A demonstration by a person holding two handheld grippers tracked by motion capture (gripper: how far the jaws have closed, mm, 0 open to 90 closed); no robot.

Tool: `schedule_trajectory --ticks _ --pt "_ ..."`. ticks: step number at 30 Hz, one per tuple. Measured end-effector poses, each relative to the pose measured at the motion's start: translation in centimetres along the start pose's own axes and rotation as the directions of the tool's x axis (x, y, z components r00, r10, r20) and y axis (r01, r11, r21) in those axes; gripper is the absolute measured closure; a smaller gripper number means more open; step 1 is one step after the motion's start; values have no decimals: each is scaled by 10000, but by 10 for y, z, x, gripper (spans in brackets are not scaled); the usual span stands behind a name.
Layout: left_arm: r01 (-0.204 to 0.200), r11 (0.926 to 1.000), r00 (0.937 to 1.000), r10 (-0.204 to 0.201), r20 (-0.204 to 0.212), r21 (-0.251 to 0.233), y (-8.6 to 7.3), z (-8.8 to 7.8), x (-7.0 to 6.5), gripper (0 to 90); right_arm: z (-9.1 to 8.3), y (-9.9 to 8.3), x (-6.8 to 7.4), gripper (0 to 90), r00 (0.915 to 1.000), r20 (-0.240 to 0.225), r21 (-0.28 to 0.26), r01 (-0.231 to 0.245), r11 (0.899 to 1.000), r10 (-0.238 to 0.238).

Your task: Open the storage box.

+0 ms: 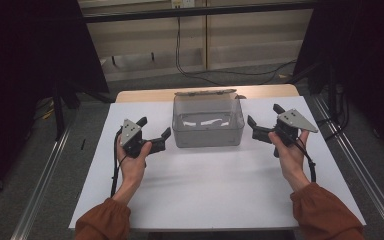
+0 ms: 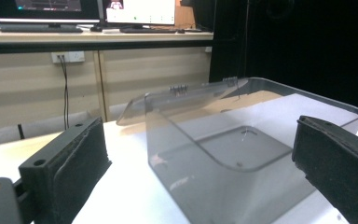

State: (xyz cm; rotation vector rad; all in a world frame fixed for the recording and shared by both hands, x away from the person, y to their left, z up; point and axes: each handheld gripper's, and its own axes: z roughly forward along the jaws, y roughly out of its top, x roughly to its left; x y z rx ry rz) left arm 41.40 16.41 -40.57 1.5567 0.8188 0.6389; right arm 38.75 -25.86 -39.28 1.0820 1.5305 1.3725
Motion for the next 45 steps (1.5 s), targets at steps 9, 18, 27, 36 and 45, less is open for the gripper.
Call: schedule_trajectory --ticks 9,18,27,36,45 --pt "-184 9998 9994 183 -305 -25 -12 -24 -9 30 -24 -8 -3 17 9998 186 34 37 10000 -37" --pt "149 9996 9976 -164 -671 -235 -17 -43 -9 30 -46 -17 -2 0 9983 563 -212 176 9996 -164" --pt "255 9997 9947 -260 -996 -69 -27 -62 -10 30 -71 -29 -4 0 9966 820 -279 69 9996 -46" --pt "387 9993 9899 -382 -1364 9 -33 -77 -12 30 -93 -38 -4 0 9945 1031 -98 186 9998 -175" --pt "315 9994 9890 -289 -1448 155 -36 -89 -16 30 -110 -48 -3 0 9929 1186 122 110 9999 -124"
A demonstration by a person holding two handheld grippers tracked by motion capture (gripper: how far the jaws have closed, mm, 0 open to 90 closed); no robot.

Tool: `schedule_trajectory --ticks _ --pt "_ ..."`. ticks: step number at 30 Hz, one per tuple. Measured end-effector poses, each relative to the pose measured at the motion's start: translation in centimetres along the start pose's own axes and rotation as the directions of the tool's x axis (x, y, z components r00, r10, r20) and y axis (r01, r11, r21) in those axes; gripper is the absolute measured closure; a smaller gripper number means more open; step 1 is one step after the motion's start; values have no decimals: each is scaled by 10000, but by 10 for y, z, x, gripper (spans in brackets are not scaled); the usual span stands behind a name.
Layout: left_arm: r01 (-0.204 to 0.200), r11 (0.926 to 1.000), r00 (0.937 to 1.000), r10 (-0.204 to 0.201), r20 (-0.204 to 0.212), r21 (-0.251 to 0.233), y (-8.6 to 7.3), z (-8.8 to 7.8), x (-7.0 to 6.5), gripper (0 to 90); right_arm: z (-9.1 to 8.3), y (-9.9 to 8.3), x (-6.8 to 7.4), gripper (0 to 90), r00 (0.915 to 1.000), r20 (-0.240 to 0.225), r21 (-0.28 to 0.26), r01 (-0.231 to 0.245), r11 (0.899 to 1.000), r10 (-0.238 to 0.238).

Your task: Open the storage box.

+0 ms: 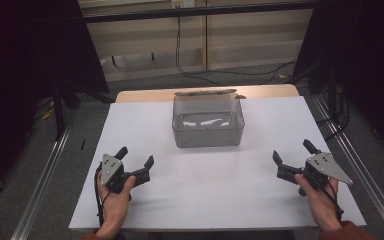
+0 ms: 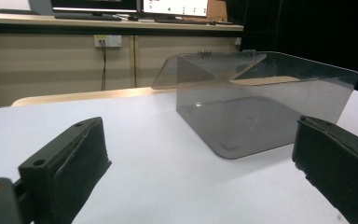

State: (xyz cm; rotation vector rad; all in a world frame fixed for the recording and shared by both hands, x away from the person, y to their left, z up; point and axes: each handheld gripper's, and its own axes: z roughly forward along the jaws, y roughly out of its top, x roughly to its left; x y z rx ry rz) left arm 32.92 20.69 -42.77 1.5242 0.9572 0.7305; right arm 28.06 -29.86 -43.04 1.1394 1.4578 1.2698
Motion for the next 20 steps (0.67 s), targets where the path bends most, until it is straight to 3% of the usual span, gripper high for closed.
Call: schedule_trajectory --ticks 4,8,10,14,16,20 --pt "1 10000 10000 -1 63 -9 -3 -7 -2 28 -9 -6 -4 0 9998 78 119 -193 9997 192" --pt "-260 9996 9997 260 -29 76 -6 -12 -4 28 -17 -14 -5 0 9999 109 323 -87 9994 83" --pt "-165 9998 9999 165 32 143 -8 -12 -4 28 -20 -15 -5 0 9996 264 314 -119 9994 110" --pt "-294 9988 9994 287 167 390 -9 -8 -5 26 -18 -17 -3 0 9997 232 283 -46 9996 39" --pt "-65 9996 9996 58 259 278 -8 -6 -4 24 -15 -18 -1 0 9997 217 320 -91 9994 84" --pt "10 9993 9999 -15 144 361 -8 -6 -1 21 -12 -17 3 0 10000 40 280 -28 9996 27"
